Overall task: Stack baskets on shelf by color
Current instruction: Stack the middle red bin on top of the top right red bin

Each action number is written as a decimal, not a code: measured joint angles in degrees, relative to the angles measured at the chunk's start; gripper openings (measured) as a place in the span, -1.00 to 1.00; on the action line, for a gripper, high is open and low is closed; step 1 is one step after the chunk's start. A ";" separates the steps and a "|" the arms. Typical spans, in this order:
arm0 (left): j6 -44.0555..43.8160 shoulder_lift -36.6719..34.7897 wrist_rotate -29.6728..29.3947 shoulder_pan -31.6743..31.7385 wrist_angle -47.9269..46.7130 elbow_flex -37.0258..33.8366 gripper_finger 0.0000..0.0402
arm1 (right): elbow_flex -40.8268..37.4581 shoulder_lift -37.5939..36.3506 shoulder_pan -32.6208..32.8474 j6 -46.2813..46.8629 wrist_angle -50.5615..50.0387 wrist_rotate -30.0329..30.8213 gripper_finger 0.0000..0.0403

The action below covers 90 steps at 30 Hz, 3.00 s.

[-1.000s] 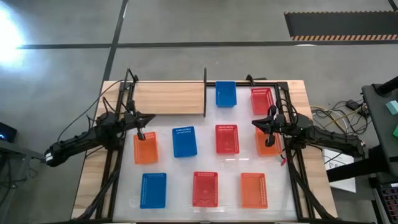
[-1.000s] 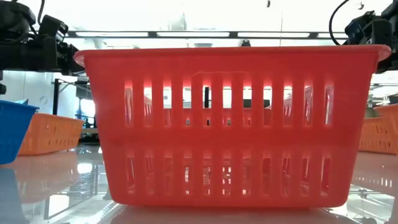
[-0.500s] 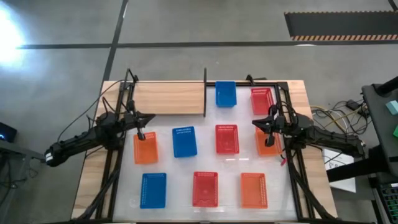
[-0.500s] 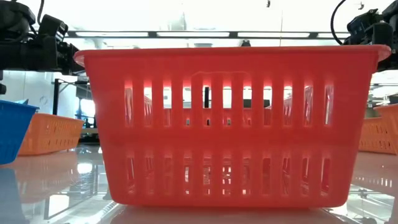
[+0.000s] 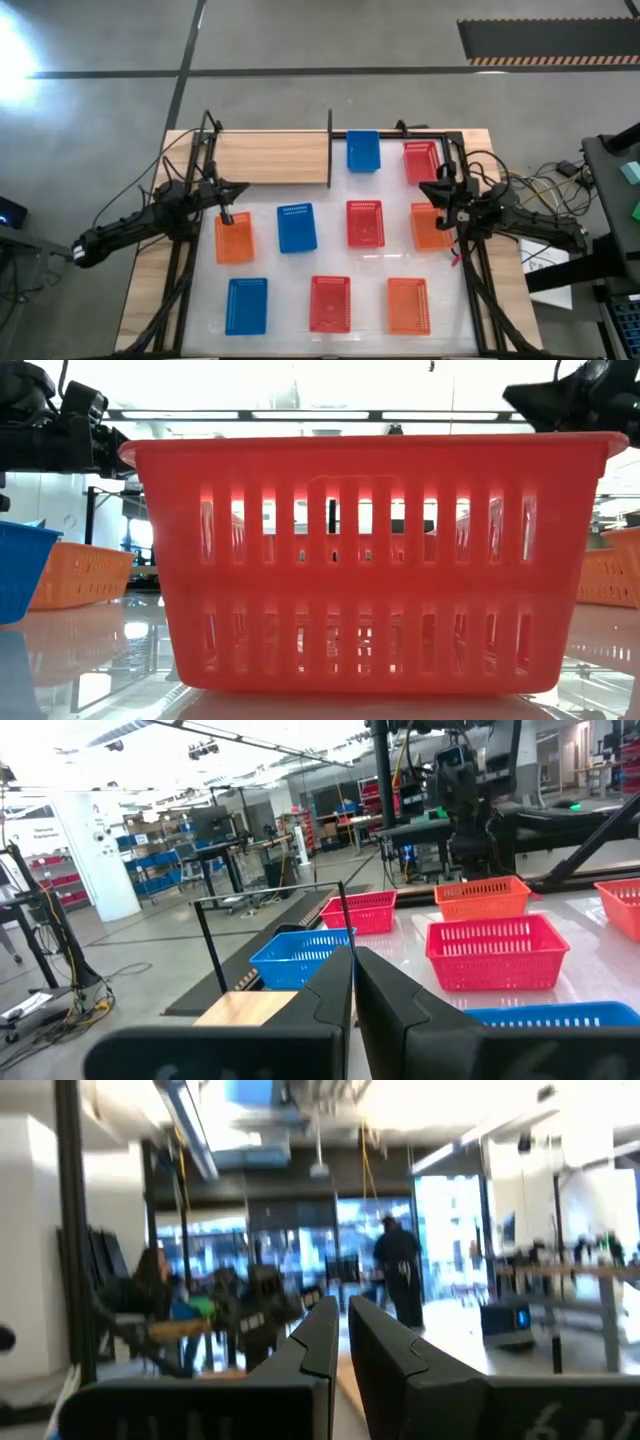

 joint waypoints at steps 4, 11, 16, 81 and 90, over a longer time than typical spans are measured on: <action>0.00 0.02 0.00 0.00 0.00 0.00 -1.00 | 0.89 3.22 0.02 -0.62 0.31 0.03 -0.89; -0.09 0.02 -0.01 -0.02 0.55 -0.01 -1.00 | 7.45 14.33 0.15 -0.60 -3.61 1.58 -0.89; -0.11 0.00 -0.02 -0.02 1.97 -0.02 -1.00 | 14.62 22.70 0.15 -0.03 -9.20 3.08 -0.89; -3.17 1.65 0.61 -0.09 4.33 0.00 -1.00 | 81.68 101.68 28.65 15.09 -86.23 15.20 -0.95; -3.20 1.68 0.63 -0.09 4.19 0.00 -1.00 | 81.38 87.68 27.99 12.86 -104.94 26.60 -0.96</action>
